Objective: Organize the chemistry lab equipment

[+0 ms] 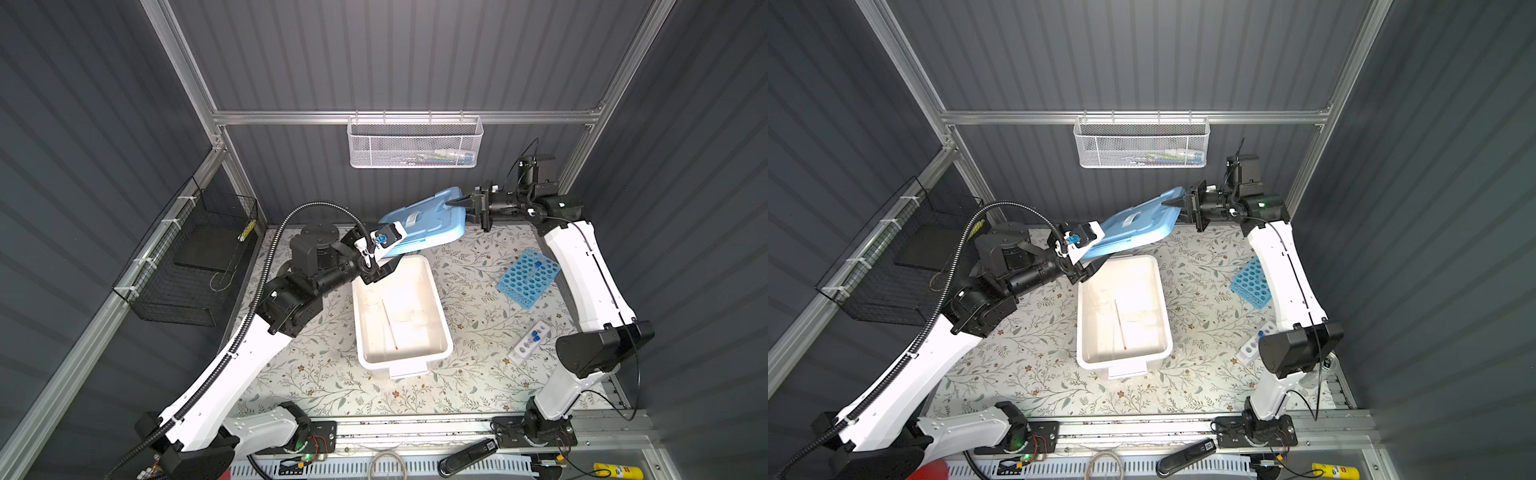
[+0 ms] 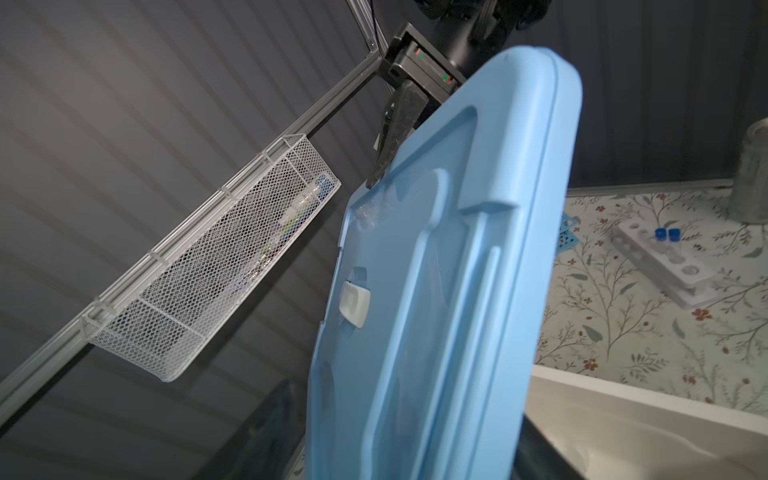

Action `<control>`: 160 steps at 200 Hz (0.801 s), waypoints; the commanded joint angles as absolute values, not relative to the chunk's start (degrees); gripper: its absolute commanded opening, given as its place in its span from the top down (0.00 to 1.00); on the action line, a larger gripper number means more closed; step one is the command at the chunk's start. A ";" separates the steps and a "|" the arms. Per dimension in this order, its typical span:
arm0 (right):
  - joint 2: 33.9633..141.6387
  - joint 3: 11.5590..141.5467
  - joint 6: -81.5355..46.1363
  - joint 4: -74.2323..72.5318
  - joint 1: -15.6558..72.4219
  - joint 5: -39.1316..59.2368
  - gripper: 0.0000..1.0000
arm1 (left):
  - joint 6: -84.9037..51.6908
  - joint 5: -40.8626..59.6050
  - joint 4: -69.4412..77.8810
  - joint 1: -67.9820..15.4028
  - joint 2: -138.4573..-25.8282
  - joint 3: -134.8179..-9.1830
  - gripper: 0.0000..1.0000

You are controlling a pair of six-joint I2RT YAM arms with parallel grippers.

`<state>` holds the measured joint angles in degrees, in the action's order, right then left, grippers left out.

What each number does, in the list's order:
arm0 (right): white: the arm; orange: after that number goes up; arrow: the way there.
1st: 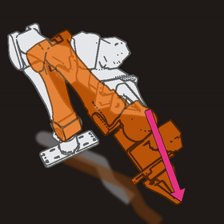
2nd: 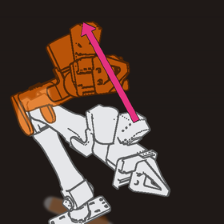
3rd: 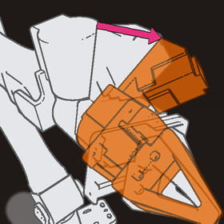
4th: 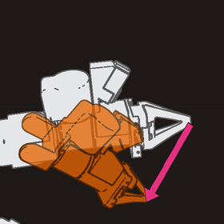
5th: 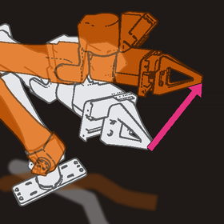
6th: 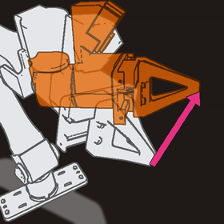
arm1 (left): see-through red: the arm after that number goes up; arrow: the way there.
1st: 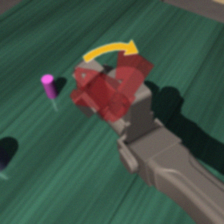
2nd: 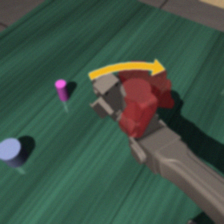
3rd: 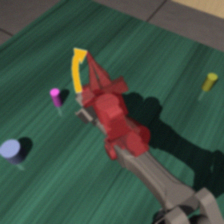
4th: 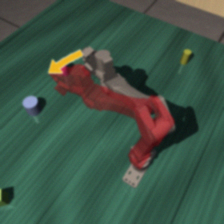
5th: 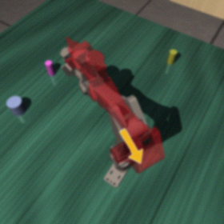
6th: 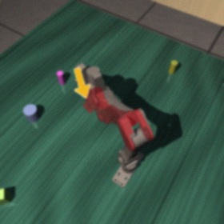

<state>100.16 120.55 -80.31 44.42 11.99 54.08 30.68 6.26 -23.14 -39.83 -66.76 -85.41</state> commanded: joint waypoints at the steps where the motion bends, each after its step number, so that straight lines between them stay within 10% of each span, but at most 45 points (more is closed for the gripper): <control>1: 99.22 118.85 -75.40 39.88 9.75 55.28 1.00 | 21.04 6.42 -27.05 -39.90 -63.99 -91.05 0.15; 34: 100.14 117.85 -71.53 36.41 9.32 60.90 1.00 | 13.20 4.70 -36.50 -39.86 -66.57 -100.21 0.01; 160: 90.73 89.47 -56.59 14.50 11.98 72.53 1.00 | -22.13 -12.22 -46.34 -39.10 -66.20 -88.46 0.00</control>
<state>92.84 90.26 -61.54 20.84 10.61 69.38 -14.31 -7.88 -44.03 -39.81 -68.18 -91.68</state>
